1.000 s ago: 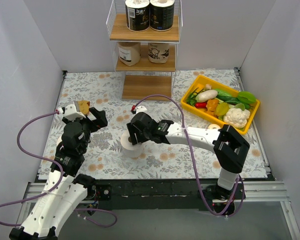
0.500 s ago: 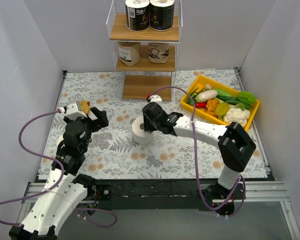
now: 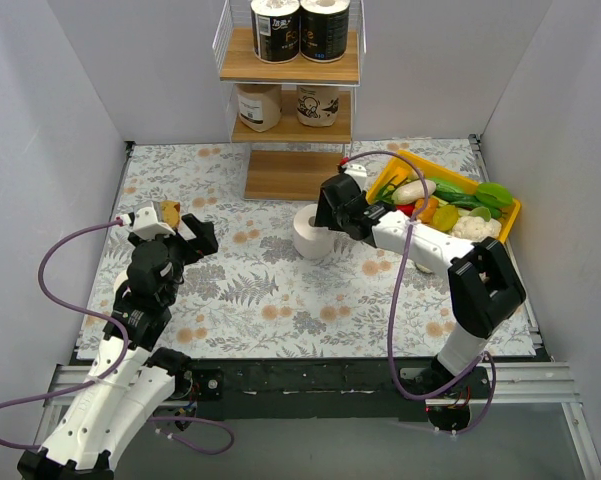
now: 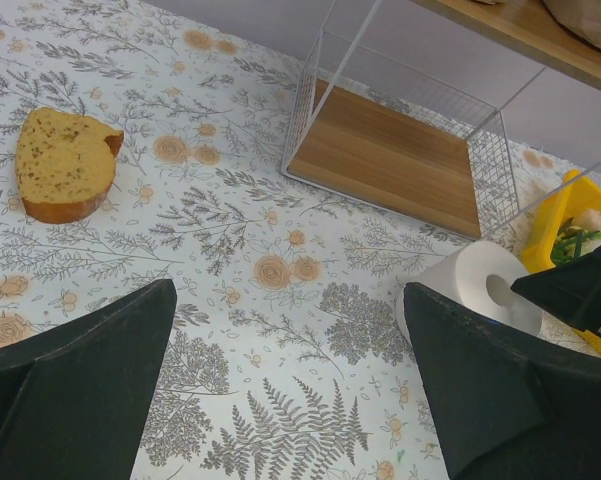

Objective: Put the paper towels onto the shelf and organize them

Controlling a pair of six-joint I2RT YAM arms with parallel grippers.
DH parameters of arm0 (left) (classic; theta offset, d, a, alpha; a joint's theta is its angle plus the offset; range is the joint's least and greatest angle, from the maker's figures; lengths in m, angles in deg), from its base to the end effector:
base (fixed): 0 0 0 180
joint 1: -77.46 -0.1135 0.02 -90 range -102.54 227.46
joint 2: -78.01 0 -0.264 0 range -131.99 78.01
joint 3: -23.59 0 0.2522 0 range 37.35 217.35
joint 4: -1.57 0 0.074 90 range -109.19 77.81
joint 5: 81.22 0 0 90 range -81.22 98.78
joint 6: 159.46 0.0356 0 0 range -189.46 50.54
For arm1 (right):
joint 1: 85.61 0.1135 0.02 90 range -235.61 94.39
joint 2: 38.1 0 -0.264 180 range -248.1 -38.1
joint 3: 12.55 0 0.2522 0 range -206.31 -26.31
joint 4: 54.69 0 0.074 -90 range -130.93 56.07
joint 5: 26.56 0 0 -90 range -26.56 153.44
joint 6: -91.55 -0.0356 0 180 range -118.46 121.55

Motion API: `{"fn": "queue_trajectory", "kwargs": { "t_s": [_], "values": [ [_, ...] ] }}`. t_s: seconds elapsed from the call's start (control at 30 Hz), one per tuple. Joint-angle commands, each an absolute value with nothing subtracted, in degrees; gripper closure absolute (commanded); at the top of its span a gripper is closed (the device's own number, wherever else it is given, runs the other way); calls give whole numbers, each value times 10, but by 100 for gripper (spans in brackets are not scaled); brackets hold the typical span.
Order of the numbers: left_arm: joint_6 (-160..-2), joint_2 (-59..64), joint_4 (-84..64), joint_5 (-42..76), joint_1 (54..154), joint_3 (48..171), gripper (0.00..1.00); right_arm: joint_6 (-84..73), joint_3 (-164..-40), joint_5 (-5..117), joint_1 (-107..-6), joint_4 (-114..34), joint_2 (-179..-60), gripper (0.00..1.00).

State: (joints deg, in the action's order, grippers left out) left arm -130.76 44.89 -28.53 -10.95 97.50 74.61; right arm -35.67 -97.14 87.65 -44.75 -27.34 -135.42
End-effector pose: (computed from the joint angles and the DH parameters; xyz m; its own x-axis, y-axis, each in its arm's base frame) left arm 0.1394 -0.0380 0.3125 -0.1064 -0.8401 -0.5320 -0.1681 0.5425 -0.8231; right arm 0.2978 0.2383 0.2512 -0.6051 0.2060 -0.7690 0.0084 0.9675 0.2526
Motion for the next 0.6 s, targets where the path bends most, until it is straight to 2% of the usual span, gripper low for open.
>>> {"fn": "queue_trajectory", "kwargs": {
  "t_s": [0.0,0.1,0.17,0.2,0.4,0.57],
  "values": [
    [-1303,453,-286,-117,979,756,2,-224,-1014,856,-454,-261,-1313,29],
    [-1302,453,-285,-116,979,756,2,-93,-1032,805,-454,-256,-1309,28],
    [-1302,457,-286,-116,979,756,2,-4,-1033,677,-453,-270,-1313,28],
    [-1302,458,-286,-117,979,755,2,50,-1037,653,-451,-265,-1316,29],
    [-1300,458,-287,-121,979,754,2,83,-1089,572,-451,-236,-1347,31],
    [-1301,455,-287,-121,979,754,2,48,-1101,591,-444,-231,-1374,29]
  ]
}}
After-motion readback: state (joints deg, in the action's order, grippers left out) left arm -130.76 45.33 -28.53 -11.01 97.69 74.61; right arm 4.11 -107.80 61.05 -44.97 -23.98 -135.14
